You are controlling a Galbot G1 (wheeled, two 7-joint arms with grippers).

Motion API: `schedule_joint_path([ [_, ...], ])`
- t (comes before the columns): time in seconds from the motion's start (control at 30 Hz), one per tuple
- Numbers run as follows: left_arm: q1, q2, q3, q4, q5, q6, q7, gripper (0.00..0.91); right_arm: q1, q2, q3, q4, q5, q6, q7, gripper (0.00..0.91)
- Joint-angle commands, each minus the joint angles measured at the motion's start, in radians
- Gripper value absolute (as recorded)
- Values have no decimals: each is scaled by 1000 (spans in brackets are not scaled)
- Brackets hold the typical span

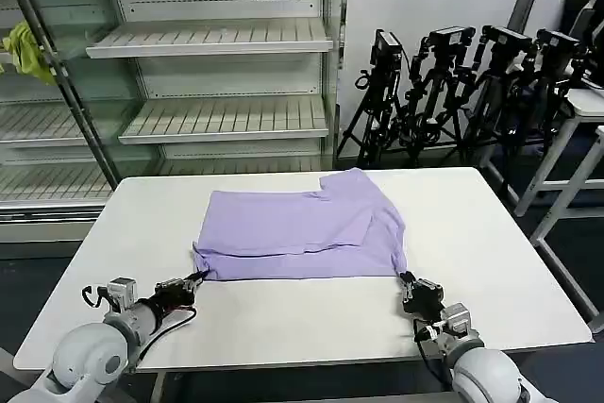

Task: Fold and organize the clothes.

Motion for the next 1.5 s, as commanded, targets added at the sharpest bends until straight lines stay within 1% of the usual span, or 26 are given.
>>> schedule_joint_path([
  [0.03,11,5,-4,-3,1,0,1,60,2,1,1,0,-3,2,-1,0],
  [0.23,51,40,-25,-41,-12,1,-4,60,-25,-54,2,50,20,-3,7,0],
  [0.33,79,60,-39,-69,-28,2,-11,60,-56,-119,9,101,45,-7,17,0],
  [0.37,89,67,-43,-78,-30,3,-14,60,-61,-127,11,111,52,-9,19,0],
  [0.43,129,87,-64,-106,-47,5,-20,60,-92,-178,23,150,82,-15,30,0],
  [0.5,168,104,-82,-141,-57,8,-23,60,-111,-207,30,171,95,-16,37,0],
  [0.63,256,135,-123,-202,-80,13,-32,60,-162,-306,47,243,155,-24,70,0],
  [0.67,277,141,-135,-214,-85,14,-33,60,-171,-319,48,257,167,-30,88,0],
  [0.73,322,148,-156,-249,-90,16,-36,60,-191,-352,48,277,174,-31,105,0],
  [0.83,369,155,-186,-286,-91,16,-40,60,-216,-382,39,298,174,-35,125,0],
  [1.17,615,158,-335,-402,-78,16,-46,60,-340,-469,34,346,155,-47,176,0],
  [1.27,682,164,-371,-432,-72,15,-51,60,-360,-502,32,362,157,-54,209,0],
  [1.37,714,162,-381,-442,-58,14,-53,60,-355,-514,30,362,160,-62,234,0],
  [1.5,717,156,-380,-428,-35,11,-53,60,-339,-512,32,348,161,-78,265,0],
])
